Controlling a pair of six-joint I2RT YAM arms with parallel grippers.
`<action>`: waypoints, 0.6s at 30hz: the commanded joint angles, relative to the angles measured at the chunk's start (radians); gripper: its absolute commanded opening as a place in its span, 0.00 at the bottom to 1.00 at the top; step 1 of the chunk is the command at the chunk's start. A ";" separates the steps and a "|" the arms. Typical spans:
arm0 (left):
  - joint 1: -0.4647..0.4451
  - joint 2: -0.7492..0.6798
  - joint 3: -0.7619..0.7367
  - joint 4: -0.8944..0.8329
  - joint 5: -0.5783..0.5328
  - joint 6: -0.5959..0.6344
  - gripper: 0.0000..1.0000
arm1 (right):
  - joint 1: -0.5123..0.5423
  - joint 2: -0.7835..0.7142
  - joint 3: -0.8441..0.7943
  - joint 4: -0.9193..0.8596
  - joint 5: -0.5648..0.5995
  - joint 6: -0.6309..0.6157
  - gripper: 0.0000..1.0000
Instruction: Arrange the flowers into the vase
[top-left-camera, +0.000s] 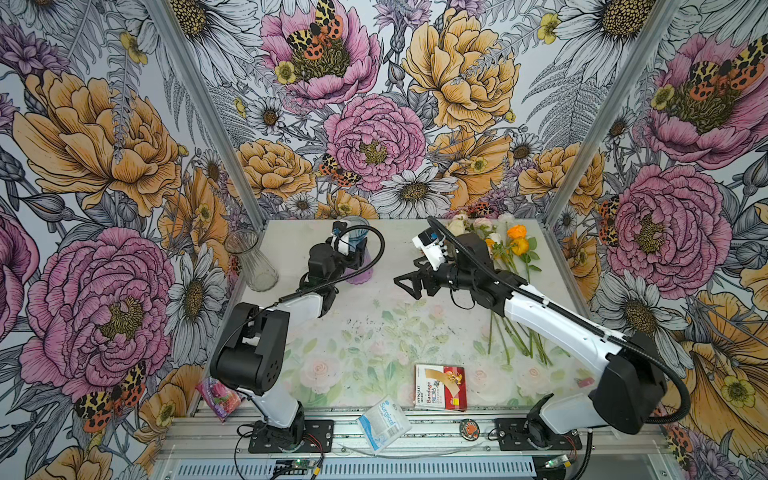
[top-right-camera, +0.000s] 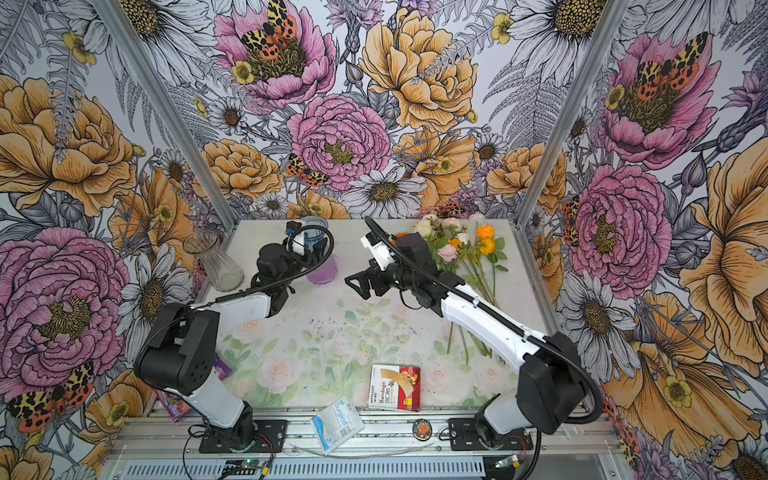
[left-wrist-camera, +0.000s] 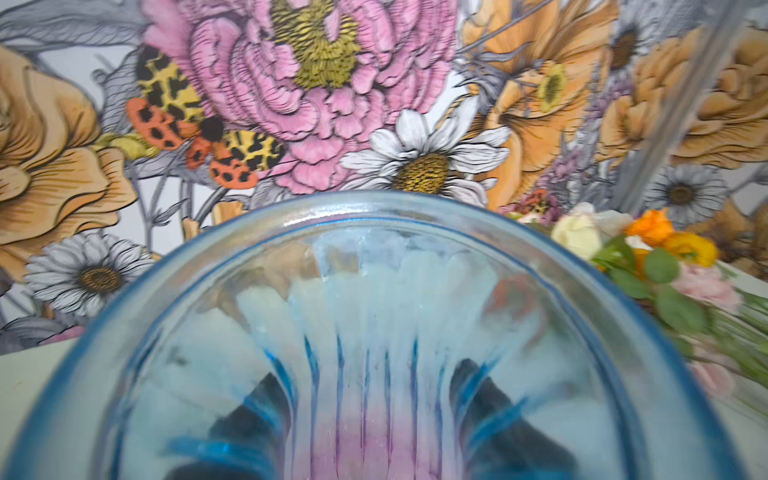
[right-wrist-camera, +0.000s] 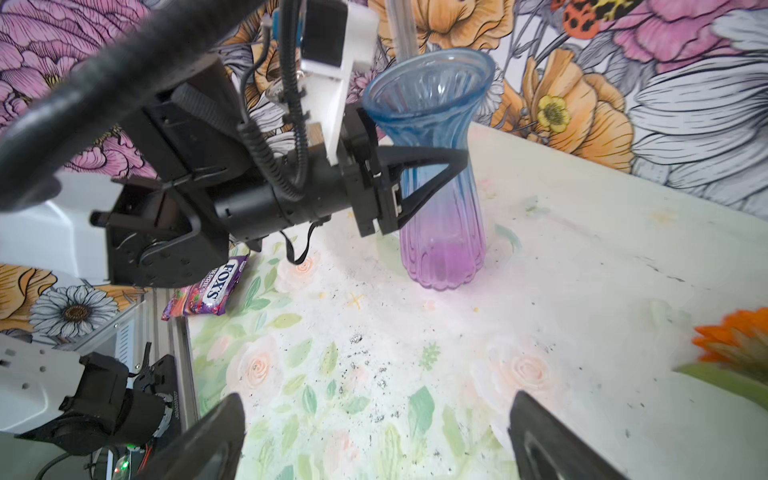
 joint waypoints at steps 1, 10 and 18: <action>-0.113 -0.122 -0.043 0.133 -0.105 0.049 0.39 | -0.010 -0.184 -0.132 -0.017 0.128 0.074 0.99; -0.334 -0.162 -0.141 0.202 -0.253 0.042 0.39 | -0.028 -0.468 -0.402 -0.088 0.165 0.217 1.00; -0.412 -0.149 -0.236 0.326 -0.326 0.039 0.39 | -0.023 -0.516 -0.437 -0.088 0.146 0.243 1.00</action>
